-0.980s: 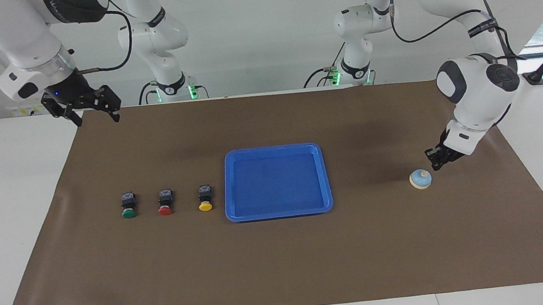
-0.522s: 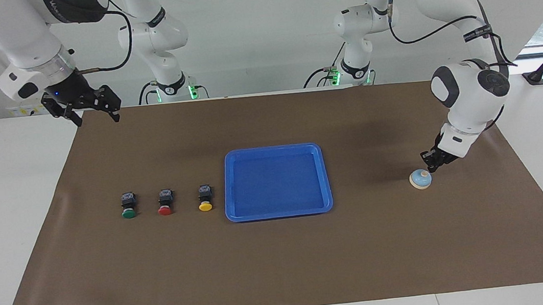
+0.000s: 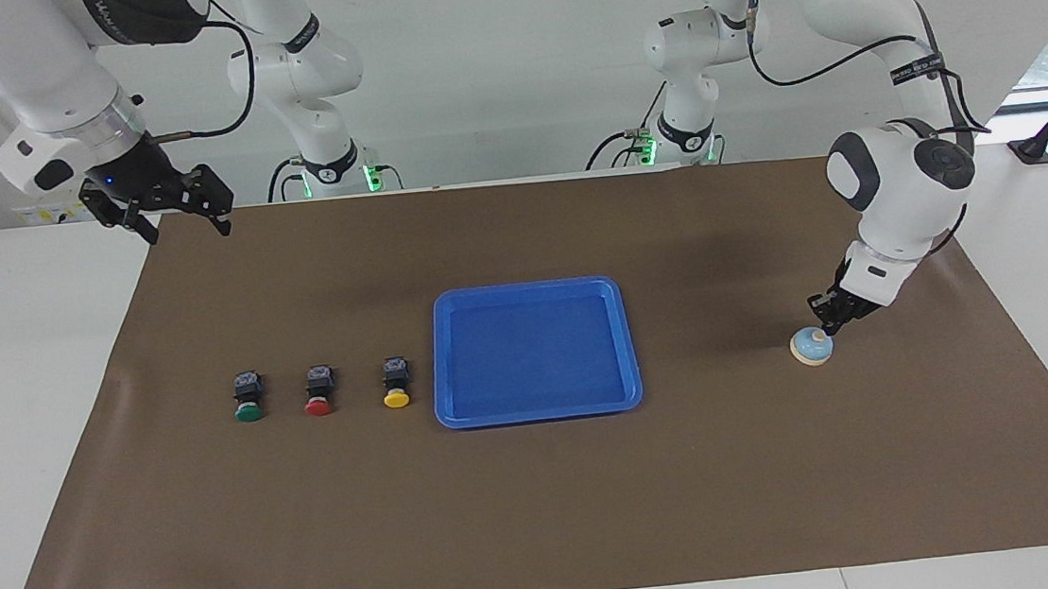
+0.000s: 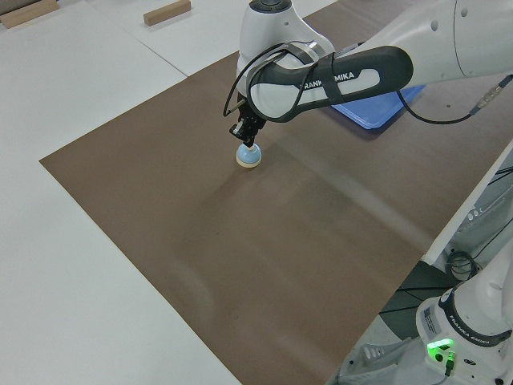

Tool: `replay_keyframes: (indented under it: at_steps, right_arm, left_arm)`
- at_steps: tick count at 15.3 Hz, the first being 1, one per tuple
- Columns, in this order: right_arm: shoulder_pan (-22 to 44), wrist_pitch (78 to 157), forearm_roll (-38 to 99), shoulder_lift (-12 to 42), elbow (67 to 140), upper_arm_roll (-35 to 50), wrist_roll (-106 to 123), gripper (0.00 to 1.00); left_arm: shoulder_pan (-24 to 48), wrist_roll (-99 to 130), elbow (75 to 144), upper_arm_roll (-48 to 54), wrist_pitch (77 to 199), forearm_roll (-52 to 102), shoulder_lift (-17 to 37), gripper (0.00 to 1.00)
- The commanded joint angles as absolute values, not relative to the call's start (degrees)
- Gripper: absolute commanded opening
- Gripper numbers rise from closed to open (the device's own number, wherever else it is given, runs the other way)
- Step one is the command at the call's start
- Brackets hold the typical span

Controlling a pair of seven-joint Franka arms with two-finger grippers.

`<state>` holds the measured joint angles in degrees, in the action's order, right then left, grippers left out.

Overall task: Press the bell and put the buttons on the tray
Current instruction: 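Move the left gripper over the bell and press down on it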

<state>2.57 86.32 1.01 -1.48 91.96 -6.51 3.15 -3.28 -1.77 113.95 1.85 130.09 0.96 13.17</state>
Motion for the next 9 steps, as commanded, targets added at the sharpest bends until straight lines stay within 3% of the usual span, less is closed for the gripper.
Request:
replay_keyframes:
  at_steps: [1,5,9]
  right_arm:
    - [2.02,85.87,0.7,-2.37,92.9,-5.98,3.96,1.0]
    - [2.02,85.87,0.7,-2.37,92.9,-5.98,3.96,1.0]
    - [2.02,85.87,0.79,-2.37,92.9,-5.98,3.96,1.0]
  left_arm:
    - [-3.17,-2.2,115.22,1.85,133.5,0.53,14.32,0.0]
    - [-2.9,-2.11,116.72,1.76,134.92,0.53,14.41,0.0]
    - [-3.34,-2.37,112.78,1.76,128.71,0.53,13.71,0.0]
